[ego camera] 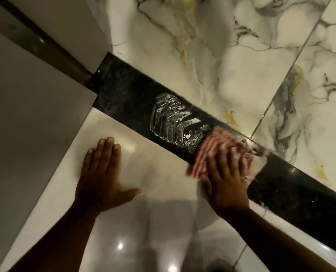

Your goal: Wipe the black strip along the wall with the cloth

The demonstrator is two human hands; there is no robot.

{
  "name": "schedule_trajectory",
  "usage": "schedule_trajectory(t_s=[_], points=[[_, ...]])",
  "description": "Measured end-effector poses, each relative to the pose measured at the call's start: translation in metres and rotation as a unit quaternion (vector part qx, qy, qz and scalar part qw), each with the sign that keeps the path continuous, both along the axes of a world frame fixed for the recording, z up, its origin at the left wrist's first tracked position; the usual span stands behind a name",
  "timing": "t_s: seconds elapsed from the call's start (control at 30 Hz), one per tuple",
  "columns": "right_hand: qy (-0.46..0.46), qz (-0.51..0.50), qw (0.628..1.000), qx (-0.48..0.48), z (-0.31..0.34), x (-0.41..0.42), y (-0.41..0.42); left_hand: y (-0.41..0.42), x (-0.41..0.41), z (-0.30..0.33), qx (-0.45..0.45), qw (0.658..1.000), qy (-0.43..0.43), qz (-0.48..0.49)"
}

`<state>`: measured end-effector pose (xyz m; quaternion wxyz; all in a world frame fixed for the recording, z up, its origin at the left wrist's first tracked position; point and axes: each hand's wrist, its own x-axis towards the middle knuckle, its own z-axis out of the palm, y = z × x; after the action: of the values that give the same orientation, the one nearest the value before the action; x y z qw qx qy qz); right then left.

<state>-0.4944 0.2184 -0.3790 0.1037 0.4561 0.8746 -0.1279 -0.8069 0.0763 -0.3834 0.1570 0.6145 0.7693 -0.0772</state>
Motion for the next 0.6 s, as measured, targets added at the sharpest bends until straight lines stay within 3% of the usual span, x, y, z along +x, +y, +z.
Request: schedule_trajectory(t_s=[0.1, 0.17, 0.23, 0.3, 0.33, 0.4, 0.43, 0.5, 0.53, 0.6], points=[[-0.001, 0.219, 0.976, -0.006, 0.006, 0.019, 0.013, -0.001, 0.001, 0.001, 0.007, 1.0, 0.004, -0.003], [-0.003, 0.204, 0.979, -0.002, 0.009, 0.022, 0.021, -0.001, 0.001, 0.001, 0.014, 1.0, 0.001, -0.002], [-0.005, -0.005, 1.0, 0.005, 0.007, -0.003, 0.012, -0.001, -0.001, 0.001, 0.011, 1.0, -0.012, -0.002], [0.009, -0.284, 0.959, 0.003, 0.004, -0.052, -0.004, -0.003, -0.002, 0.001, 0.01, 1.0, -0.018, -0.003], [0.005, -0.329, 0.944, -0.007, 0.005, -0.075, -0.014, -0.004, -0.002, 0.002, 0.004, 1.0, -0.021, -0.005], [0.003, -0.212, 0.977, -0.013, 0.007, -0.092, -0.032, -0.001, -0.002, 0.003, -0.003, 1.0, -0.028, -0.01], [0.006, -0.089, 0.996, -0.019, 0.007, -0.083, -0.035, -0.001, -0.002, 0.004, -0.007, 1.0, -0.029, -0.008], [0.019, 0.132, 0.991, -0.017, 0.008, -0.048, -0.019, 0.0, -0.004, 0.006, -0.025, 0.999, -0.03, -0.002], [0.01, 0.192, 0.981, -0.013, 0.009, -0.03, -0.004, 0.001, -0.004, 0.006, -0.032, 0.999, -0.035, -0.003], [-0.014, 0.163, 0.986, 0.015, 0.009, -0.005, 0.026, 0.002, -0.004, 0.007, -0.034, 0.999, -0.038, -0.011]])
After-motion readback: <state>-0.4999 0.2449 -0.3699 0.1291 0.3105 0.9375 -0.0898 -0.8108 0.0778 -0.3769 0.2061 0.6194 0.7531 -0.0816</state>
